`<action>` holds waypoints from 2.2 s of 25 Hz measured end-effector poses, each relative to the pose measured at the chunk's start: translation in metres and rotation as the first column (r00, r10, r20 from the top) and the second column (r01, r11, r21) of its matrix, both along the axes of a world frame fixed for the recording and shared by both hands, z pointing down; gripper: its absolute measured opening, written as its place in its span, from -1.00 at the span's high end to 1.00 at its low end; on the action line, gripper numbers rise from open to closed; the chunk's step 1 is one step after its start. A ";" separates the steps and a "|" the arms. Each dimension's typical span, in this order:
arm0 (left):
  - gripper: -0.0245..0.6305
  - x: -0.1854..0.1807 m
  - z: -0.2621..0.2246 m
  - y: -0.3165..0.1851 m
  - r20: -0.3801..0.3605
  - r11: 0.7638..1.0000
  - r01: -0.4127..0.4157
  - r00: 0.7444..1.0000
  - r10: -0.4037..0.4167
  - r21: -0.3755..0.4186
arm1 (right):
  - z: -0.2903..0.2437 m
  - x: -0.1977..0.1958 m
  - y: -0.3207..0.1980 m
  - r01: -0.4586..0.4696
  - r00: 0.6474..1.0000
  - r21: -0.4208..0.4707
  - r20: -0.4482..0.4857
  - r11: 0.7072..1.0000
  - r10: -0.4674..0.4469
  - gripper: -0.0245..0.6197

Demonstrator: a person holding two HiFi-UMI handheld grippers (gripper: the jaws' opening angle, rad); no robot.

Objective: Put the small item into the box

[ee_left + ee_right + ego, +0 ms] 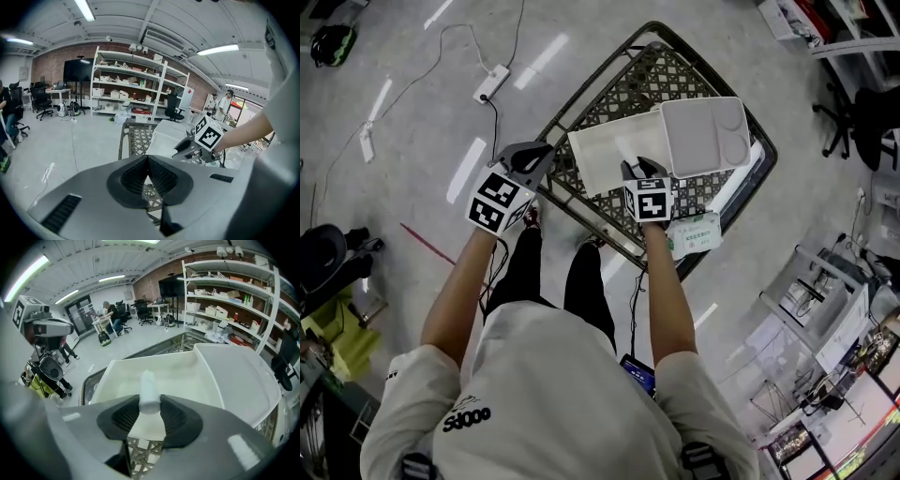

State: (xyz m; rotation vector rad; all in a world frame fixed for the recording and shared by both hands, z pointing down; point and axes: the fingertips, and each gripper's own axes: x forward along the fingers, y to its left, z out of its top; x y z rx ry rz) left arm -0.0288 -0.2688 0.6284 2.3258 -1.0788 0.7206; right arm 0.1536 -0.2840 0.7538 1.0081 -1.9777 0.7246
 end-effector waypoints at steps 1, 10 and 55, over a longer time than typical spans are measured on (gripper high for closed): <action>0.91 -0.001 0.001 0.001 0.000 1.000 0.003 1.000 -0.003 -0.002 | 0.005 -0.001 0.002 0.006 1.000 -0.019 -0.009 1.000 -0.006 0.47; 0.91 -0.010 0.003 0.008 0.005 1.000 0.014 1.000 -0.014 -0.012 | 0.014 -0.006 0.008 0.019 1.000 -0.086 -0.014 0.996 -0.020 0.30; 0.91 0.032 -0.203 -0.023 -0.039 0.918 -0.121 0.988 0.146 0.379 | -0.324 0.053 0.018 -0.196 0.980 0.535 0.141 0.822 0.142 0.89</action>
